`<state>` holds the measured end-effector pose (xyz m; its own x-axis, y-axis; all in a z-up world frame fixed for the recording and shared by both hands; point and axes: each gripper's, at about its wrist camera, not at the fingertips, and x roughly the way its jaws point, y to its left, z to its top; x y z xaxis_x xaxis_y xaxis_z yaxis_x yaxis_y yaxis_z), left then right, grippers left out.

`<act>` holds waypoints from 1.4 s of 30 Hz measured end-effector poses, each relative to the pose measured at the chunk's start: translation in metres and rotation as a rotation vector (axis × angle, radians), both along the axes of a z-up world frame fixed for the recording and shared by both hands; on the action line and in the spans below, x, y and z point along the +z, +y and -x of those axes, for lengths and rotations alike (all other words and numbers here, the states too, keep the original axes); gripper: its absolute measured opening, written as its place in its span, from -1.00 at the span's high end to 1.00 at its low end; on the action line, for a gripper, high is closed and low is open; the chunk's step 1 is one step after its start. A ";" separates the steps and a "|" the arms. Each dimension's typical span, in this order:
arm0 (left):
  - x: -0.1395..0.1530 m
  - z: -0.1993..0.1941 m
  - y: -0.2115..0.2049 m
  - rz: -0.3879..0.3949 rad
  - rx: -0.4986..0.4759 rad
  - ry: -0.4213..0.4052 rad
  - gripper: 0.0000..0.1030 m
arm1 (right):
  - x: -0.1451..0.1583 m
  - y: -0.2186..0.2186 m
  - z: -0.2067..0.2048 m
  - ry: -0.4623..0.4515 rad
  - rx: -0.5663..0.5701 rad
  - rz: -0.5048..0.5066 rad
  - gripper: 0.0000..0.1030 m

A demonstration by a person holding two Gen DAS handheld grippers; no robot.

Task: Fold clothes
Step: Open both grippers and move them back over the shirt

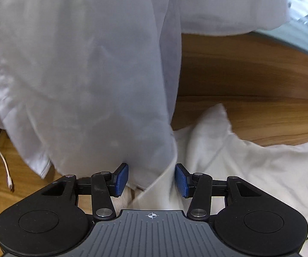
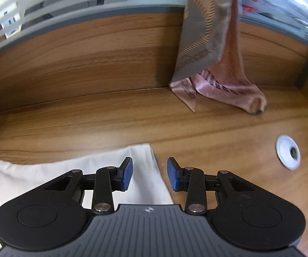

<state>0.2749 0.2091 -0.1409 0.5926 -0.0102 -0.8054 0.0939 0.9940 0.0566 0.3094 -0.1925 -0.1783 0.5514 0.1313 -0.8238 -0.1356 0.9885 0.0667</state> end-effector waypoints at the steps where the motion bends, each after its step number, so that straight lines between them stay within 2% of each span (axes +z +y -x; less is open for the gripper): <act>1: -0.004 -0.004 0.001 -0.005 -0.008 0.012 0.07 | -0.002 0.000 -0.005 0.009 0.007 0.000 0.24; 2: -0.007 -0.007 0.000 -0.012 -0.020 0.024 0.41 | -0.004 0.000 -0.008 0.015 0.015 -0.004 0.36; 3: -0.009 -0.009 -0.001 -0.024 -0.031 0.025 0.63 | -0.005 0.000 -0.011 0.020 0.022 -0.010 0.48; 4: -0.011 -0.010 -0.001 -0.035 -0.044 0.021 0.87 | -0.006 0.000 -0.013 0.025 0.030 -0.016 0.91; 5: -0.010 -0.011 -0.001 -0.041 -0.053 0.007 0.91 | -0.006 0.001 -0.014 0.020 0.034 -0.014 0.98; 10: -0.005 -0.028 0.001 -0.046 -0.064 -0.034 0.92 | -0.004 0.003 -0.020 -0.018 0.030 0.004 0.98; 18: -0.006 -0.060 0.001 -0.001 -0.113 -0.045 0.84 | -0.006 0.006 -0.023 -0.027 0.048 0.029 0.97; 19: -0.006 -0.062 0.001 0.011 -0.122 -0.034 0.78 | -0.004 0.006 -0.022 -0.030 0.048 0.031 0.87; 20: -0.004 -0.064 0.003 0.030 -0.133 -0.020 0.60 | -0.002 0.006 -0.021 -0.034 0.046 0.032 0.71; 21: -0.001 -0.064 0.004 0.051 -0.145 -0.007 0.52 | 0.001 0.005 -0.019 -0.041 0.041 0.030 0.60; 22: 0.002 -0.062 0.007 0.066 -0.155 -0.006 0.42 | 0.006 0.005 -0.017 -0.050 0.039 0.024 0.42; 24: 0.011 -0.054 0.012 0.083 -0.174 -0.013 0.29 | 0.016 0.003 -0.012 -0.065 0.040 0.009 0.40; 28: 0.030 -0.026 0.022 0.066 -0.216 -0.030 0.17 | 0.038 0.002 0.005 -0.068 0.047 -0.013 0.40; 32: 0.045 0.010 0.041 0.048 -0.215 -0.034 0.10 | 0.056 0.003 0.031 -0.062 0.060 -0.024 0.39; 36: 0.053 0.057 0.064 0.046 -0.178 -0.028 0.02 | 0.071 0.001 0.066 -0.053 0.061 -0.044 0.37; 40: 0.062 0.105 0.085 0.064 -0.125 -0.019 0.01 | 0.081 -0.003 0.111 -0.041 0.058 -0.066 0.25; 42: 0.056 0.126 0.095 0.084 -0.098 -0.006 0.00 | 0.083 -0.006 0.135 -0.032 0.057 -0.075 0.25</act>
